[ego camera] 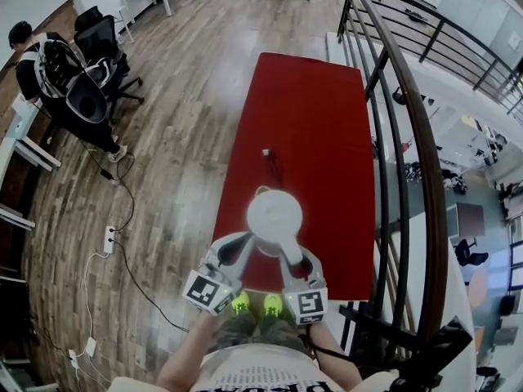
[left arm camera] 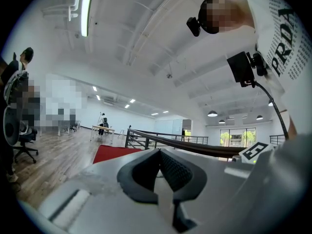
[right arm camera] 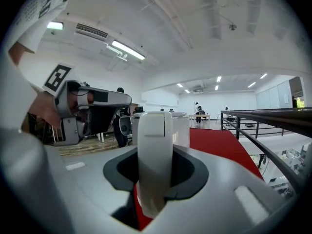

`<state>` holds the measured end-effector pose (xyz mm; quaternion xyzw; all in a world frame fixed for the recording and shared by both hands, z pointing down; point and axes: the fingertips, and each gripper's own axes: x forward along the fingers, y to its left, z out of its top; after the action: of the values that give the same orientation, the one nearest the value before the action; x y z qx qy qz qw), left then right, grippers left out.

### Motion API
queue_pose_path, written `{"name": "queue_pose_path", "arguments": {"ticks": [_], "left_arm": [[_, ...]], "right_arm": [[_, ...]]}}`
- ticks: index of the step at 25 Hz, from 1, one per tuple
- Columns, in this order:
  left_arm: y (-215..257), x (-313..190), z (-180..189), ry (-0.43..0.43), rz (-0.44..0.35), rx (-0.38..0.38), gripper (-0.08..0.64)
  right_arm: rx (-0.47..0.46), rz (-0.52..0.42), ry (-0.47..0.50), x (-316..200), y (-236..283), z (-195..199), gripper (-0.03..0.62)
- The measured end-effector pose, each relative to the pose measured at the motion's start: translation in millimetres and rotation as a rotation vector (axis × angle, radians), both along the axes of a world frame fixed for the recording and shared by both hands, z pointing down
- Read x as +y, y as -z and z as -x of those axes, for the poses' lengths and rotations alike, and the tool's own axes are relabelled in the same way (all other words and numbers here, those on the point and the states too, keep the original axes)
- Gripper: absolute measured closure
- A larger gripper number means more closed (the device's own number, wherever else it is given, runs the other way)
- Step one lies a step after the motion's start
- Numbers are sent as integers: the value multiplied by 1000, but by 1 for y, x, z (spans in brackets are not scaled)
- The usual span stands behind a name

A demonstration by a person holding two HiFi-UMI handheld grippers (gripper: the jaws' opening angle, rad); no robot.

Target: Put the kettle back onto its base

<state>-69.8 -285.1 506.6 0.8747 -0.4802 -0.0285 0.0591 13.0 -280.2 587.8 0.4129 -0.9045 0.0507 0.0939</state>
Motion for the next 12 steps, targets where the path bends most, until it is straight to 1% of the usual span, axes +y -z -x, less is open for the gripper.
{"name": "queue_pose_path", "arguments": {"ticks": [3,6,8,10,12], "left_arm": [[0,4,0,-4,6,-4,568],[-2,5,-2,-9,12,-13,568],[-3,6,-4,-10,15,-15,568],[-5,8,-6,-11,19,-18,568],[-5,8,-6,-9,15,-24,568]], "right_arm": [[-6,6,109,1,-3,-14,472],[31,-7,264,1,-11,-26,472],[54,-5,341,-1,-16,-32,472],[69,17,379,-4,-23,-36,471],[92,27,391,-8,-26,-37,472]]}}
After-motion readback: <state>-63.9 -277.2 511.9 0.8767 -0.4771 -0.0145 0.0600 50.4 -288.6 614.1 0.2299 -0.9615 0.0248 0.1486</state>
